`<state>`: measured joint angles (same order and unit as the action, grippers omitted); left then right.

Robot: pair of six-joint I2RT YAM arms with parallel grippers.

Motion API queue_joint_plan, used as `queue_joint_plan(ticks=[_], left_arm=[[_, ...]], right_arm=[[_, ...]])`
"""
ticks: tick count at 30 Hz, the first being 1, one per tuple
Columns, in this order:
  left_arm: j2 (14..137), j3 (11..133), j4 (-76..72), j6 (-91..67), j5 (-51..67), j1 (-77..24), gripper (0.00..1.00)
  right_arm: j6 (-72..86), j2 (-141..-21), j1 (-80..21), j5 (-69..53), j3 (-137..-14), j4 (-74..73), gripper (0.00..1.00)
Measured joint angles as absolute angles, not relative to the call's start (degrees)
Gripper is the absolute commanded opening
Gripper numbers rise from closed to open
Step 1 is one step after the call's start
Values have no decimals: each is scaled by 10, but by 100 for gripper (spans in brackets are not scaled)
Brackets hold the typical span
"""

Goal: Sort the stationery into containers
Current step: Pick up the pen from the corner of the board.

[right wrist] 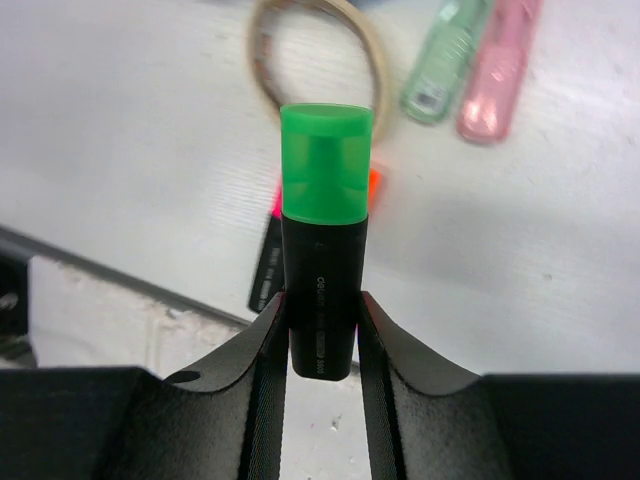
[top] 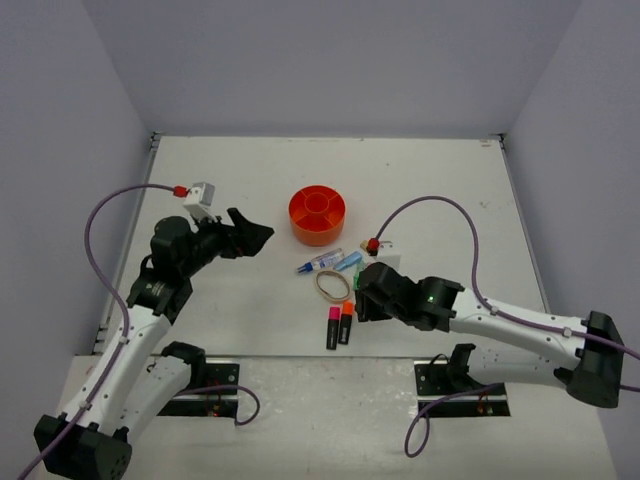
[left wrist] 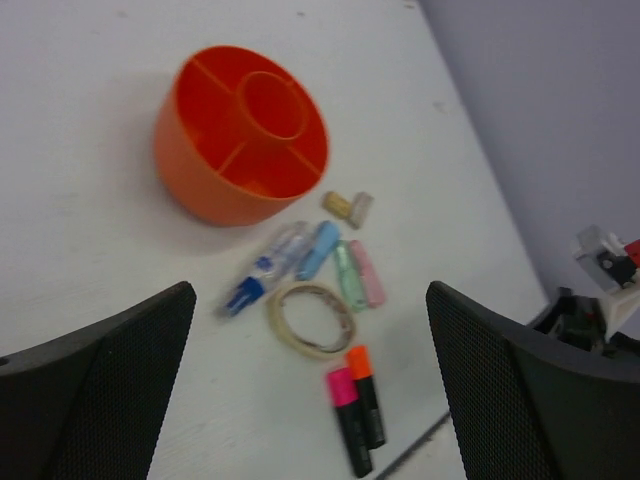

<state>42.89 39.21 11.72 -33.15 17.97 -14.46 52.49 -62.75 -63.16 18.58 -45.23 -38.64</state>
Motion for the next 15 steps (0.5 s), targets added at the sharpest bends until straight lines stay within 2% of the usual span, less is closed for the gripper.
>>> queue_joint_plan(ticks=[3, 7, 13, 15], left_arm=[[479, 346, -1, -410, 254, -199, 100], [541, 357, -87, -456, 279, -307, 98], [608, 407, -136, -464, 266, -403, 62], [623, 411, -144, -468, 259, -422, 57]], right_arm=[[452, -574, -646, 174, -455, -340, 0], [388, -545, -675, 171, -464, -301, 0], [345, -530, -696, 178, -470, -264, 0], [337, -530, -698, 184, -470, -258, 0]])
